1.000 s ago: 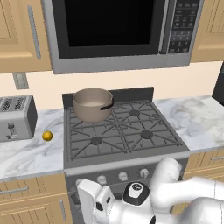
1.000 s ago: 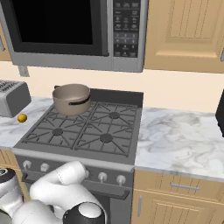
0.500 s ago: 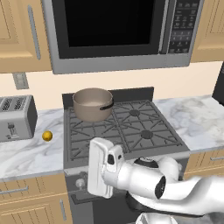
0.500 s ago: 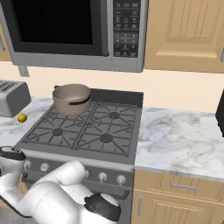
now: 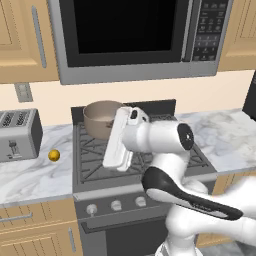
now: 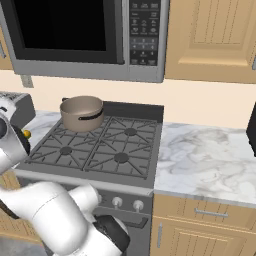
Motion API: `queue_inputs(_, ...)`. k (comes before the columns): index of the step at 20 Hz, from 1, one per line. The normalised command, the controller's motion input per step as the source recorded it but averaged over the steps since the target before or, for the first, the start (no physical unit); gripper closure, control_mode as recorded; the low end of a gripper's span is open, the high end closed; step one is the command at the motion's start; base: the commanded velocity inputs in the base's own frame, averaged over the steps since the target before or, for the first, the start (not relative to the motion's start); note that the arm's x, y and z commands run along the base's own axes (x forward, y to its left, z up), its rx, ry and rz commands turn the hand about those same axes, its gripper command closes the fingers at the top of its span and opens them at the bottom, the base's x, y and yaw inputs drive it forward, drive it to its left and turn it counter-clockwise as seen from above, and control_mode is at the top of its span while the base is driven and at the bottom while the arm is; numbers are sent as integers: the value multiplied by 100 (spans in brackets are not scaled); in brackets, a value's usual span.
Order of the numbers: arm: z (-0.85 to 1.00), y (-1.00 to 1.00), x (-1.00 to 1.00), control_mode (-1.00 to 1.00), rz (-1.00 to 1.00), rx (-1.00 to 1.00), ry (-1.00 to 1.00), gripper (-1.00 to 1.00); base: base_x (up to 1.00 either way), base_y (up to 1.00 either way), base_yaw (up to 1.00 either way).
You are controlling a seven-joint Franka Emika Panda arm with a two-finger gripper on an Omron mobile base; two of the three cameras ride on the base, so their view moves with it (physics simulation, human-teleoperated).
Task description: Turn on the burner for the pot on the stove. Wait thirty seconds for the pot to heat up. Then add the lemon to the pot.
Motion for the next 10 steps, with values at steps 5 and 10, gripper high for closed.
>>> queue_inputs(5,45,0,66,-100,-21,2,86,-100,0,0,0)
queue_inputs(10,4,0,37,-100,-17,0,69,-100,0,0,0)
